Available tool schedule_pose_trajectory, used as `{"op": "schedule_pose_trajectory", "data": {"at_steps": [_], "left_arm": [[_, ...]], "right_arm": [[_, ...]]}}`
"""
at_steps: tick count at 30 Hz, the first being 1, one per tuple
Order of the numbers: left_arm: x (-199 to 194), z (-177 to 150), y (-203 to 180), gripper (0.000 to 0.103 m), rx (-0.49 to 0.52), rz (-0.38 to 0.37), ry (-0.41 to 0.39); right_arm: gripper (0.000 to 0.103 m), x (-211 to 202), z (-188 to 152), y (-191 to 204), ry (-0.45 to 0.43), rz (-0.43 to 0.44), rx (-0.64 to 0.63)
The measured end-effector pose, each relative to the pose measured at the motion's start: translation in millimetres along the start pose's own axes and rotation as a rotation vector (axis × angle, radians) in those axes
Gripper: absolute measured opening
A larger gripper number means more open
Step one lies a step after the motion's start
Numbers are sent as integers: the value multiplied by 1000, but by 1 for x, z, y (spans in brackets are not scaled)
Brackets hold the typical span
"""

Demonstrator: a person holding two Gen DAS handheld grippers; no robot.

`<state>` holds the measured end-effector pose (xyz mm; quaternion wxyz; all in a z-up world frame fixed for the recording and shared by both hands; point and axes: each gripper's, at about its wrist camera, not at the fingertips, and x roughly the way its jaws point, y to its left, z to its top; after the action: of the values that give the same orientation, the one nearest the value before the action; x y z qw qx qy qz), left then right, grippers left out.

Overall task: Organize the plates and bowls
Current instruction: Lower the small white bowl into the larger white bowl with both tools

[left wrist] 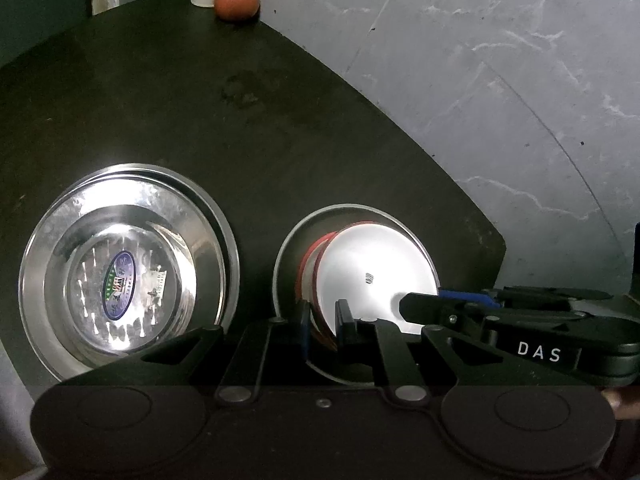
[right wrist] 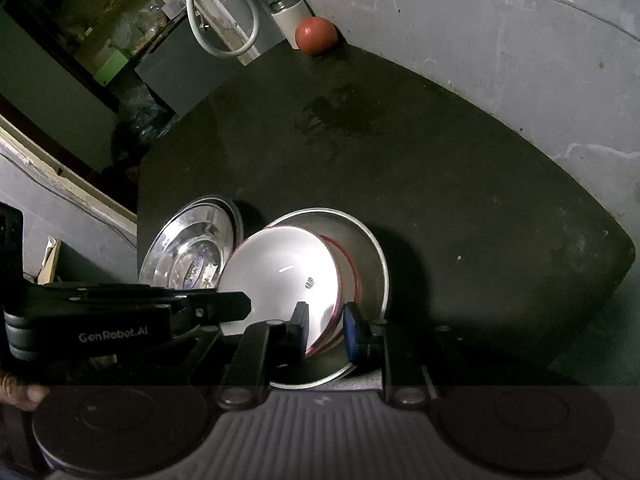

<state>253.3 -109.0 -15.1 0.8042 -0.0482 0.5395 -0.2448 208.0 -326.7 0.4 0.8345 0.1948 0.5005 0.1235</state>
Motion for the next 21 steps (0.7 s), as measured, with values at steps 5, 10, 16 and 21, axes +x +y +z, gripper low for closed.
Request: {"op": "schedule_pose_trajectory", "data": {"at_steps": [5, 10, 16, 21], "left_arm": [[1, 0, -1, 12, -1, 3, 1], [2, 0, -1, 13, -3, 2, 4], [4, 1, 1, 14, -6, 3, 10], [5, 2, 0, 16, -4, 4, 10]], "right_arm": [[22, 0, 0, 0, 3, 0, 0], [24, 1, 0, 0, 9, -1, -3], [24, 2, 1, 0, 10, -1, -4], [25, 2, 1, 0, 10, -1, -5]]}}
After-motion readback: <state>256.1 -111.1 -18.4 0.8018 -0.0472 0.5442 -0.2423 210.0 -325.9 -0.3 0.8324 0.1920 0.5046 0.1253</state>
